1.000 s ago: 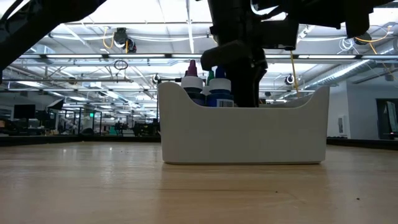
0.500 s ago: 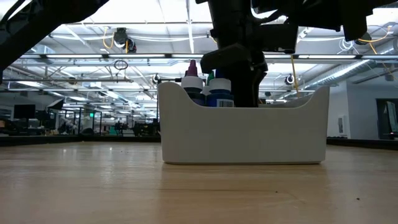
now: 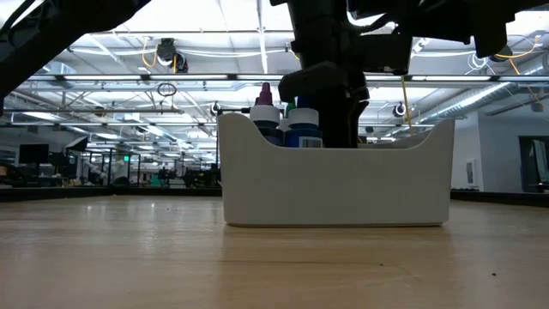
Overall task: Pick & Place food coloring
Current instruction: Return to Home Position
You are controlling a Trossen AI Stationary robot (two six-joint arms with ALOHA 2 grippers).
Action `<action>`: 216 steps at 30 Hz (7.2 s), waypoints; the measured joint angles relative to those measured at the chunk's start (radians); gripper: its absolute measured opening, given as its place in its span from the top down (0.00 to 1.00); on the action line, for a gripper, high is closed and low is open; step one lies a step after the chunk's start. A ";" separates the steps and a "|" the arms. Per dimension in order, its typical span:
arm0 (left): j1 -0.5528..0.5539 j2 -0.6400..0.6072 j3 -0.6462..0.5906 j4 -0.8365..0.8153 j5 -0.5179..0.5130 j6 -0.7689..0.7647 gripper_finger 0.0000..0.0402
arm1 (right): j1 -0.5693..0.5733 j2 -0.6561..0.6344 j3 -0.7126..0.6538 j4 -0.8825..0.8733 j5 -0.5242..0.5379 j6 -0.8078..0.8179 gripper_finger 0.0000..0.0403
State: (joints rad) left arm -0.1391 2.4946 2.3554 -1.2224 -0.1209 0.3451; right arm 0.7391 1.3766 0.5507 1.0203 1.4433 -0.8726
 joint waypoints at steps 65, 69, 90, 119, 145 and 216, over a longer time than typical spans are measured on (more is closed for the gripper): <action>0.056 -2.140 -2.345 1.572 -0.010 -0.164 1.00 | -0.612 -1.008 -0.532 -0.564 -1.184 0.934 1.00; 0.057 -2.149 -2.345 1.550 -0.010 -0.145 0.99 | -0.626 -1.009 -0.533 -0.570 -1.184 0.912 1.00; -0.112 -2.406 -2.258 1.225 -0.125 -0.103 1.00 | -0.549 -1.376 -0.536 -0.889 -1.234 0.917 1.00; -0.025 -2.414 -2.343 1.251 -0.016 -0.139 0.99 | -0.525 -1.370 -0.536 -0.919 -1.262 0.880 1.00; -0.025 -2.414 -2.346 1.322 -0.021 -0.141 0.99 | -0.525 -1.370 -0.536 -0.921 -1.262 0.887 1.00; -0.025 -2.414 -2.345 1.324 -0.019 -0.142 0.99 | -0.525 -1.370 -0.536 -0.920 -1.262 0.887 1.00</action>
State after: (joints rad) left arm -0.1638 0.0803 0.0109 0.1011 -0.1398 0.2028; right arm 0.2138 0.0067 0.0151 0.1001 0.1814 0.0147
